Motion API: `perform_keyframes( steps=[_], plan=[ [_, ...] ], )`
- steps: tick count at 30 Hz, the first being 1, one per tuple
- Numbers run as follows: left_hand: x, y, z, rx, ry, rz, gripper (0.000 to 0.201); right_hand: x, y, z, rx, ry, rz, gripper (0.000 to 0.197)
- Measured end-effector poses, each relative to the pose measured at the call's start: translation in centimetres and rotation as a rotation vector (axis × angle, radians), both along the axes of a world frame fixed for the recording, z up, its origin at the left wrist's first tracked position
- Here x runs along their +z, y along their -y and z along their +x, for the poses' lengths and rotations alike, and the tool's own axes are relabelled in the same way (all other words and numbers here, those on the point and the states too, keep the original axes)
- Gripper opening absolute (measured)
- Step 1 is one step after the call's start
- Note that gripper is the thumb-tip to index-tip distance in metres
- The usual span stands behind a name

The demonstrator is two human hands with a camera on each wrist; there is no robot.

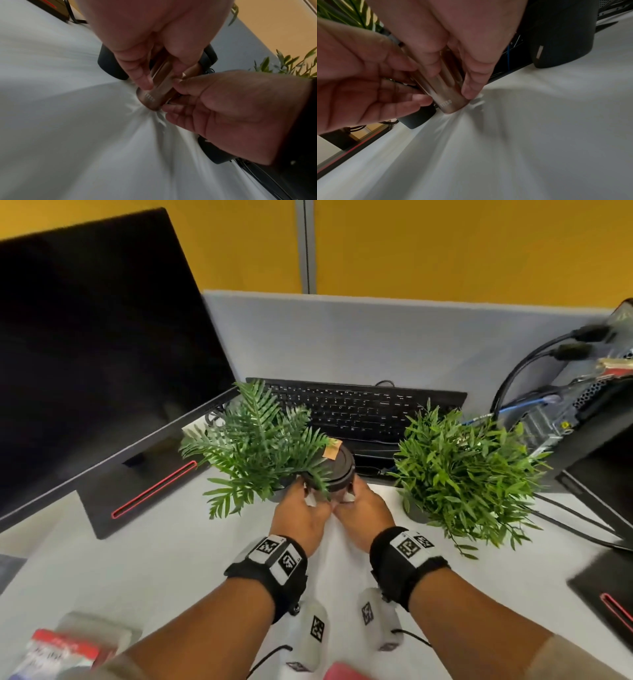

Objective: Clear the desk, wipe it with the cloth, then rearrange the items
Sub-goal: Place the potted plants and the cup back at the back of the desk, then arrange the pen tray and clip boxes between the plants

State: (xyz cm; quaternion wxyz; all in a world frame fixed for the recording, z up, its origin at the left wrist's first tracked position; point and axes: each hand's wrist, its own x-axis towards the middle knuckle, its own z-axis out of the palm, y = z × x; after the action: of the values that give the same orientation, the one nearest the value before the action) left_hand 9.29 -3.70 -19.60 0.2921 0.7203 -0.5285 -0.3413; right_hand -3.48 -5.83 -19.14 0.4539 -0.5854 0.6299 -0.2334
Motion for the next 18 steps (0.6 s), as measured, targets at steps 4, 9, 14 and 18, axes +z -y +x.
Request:
perform_keyframes(
  steps=[4,9,14,18],
  plan=[
    [-0.1,0.1,0.2,-0.014,-0.013,-0.012,0.052,-0.1,0.2,0.3,-0.004,-0.016,-0.014,0.042],
    [0.4,-0.9,0.6,-0.042,0.03,0.063,0.059,-0.2,-0.4,0.5,-0.023,-0.052,0.026,0.047],
    [2.7,-5.8,2.3,-0.08,0.106,0.078,0.05,-0.1,-4.5,1.8,-0.073,-0.069,0.039,0.023],
    [4.1,-11.4,6.6,-0.072,0.164,0.04,0.028,1.4,-9.0,7.3,0.149,-0.041,0.008,0.014]
  ],
)
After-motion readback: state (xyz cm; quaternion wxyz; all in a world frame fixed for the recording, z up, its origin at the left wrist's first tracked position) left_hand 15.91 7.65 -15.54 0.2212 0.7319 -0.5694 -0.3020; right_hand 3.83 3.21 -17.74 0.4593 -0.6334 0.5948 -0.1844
